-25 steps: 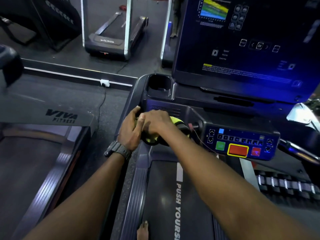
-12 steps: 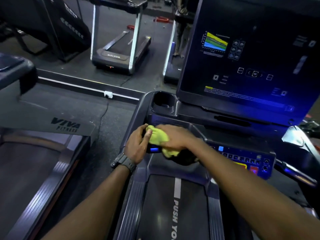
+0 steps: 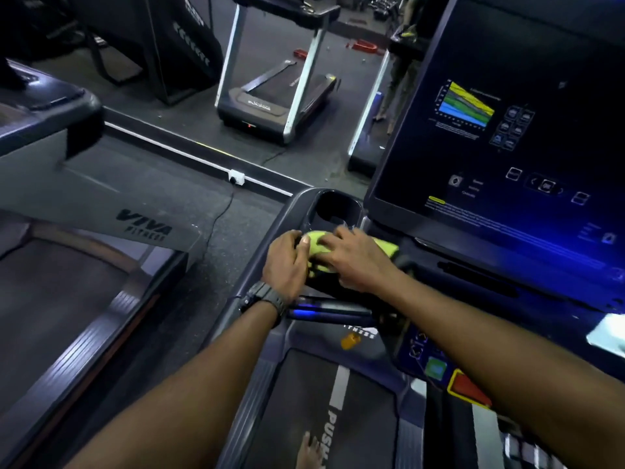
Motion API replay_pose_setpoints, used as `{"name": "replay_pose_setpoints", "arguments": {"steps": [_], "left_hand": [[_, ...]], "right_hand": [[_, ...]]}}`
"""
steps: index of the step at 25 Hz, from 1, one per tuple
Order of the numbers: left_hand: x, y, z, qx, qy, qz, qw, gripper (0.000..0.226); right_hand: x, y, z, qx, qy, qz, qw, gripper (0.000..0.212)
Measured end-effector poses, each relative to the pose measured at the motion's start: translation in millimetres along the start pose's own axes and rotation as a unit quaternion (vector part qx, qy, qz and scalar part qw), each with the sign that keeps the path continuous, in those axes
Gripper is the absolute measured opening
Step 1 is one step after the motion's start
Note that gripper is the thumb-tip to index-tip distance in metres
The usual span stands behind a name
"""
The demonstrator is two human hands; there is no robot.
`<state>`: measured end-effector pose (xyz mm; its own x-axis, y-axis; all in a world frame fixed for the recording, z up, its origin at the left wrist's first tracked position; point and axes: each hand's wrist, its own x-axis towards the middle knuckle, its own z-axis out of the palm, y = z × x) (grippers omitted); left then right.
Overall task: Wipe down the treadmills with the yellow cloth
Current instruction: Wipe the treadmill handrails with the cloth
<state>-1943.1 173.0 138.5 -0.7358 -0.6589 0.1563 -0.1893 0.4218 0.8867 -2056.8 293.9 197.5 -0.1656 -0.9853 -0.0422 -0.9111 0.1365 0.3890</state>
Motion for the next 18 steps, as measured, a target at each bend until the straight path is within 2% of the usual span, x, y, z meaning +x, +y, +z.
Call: {"name": "replay_pose_setpoints", "arguments": {"steps": [2,4,5,7,9,11,13,14,16,18], "left_hand": [[13.8,-5.5,1.7,-0.012,0.031,-0.021,0.999,0.055],[16.5,-7.8,2.6,-0.014,0.069,-0.015,0.997,0.052],[15.4,-7.3,3.1,-0.019,0.084,-0.016,0.996,0.051],[12.4,-2.9,1.0,-0.033,0.098,-0.019,0.995,0.051],[10.1,0.2,2.1,-0.029,0.106,-0.021,0.994,0.052],[8.6,3.7,3.5,-0.015,0.105,-0.023,0.994,0.056],[4.0,4.5,7.3,0.01,0.094,-0.009,0.995,0.061],[2.0,5.2,8.3,0.024,0.084,-0.003,0.996,0.062],[1.5,7.3,9.6,0.033,0.065,-0.004,0.997,0.064],[-0.4,8.5,8.3,0.015,0.077,-0.007,0.997,0.064]], "right_hand": [[27.0,12.4,10.0,-0.018,-0.007,-0.046,0.999,0.037],[31.7,30.1,21.7,0.017,-0.019,-0.099,0.995,0.042],[21.7,43.6,27.3,0.046,-0.029,-0.157,0.986,0.037],[-9.7,65.1,40.4,0.08,-0.055,-0.31,0.946,0.025],[-18.9,72.3,38.2,0.044,-0.105,-0.388,0.915,0.017],[13.2,63.2,27.0,0.002,-0.098,-0.35,0.932,0.022],[41.0,40.2,16.0,-0.004,-0.086,-0.283,0.955,0.019],[43.4,36.4,17.8,0.0,-0.052,-0.276,0.96,0.018],[24.7,44.0,28.8,0.006,-0.032,-0.311,0.95,0.016],[-1.0,55.7,36.6,-0.016,-0.088,-0.384,0.919,0.021]]}}
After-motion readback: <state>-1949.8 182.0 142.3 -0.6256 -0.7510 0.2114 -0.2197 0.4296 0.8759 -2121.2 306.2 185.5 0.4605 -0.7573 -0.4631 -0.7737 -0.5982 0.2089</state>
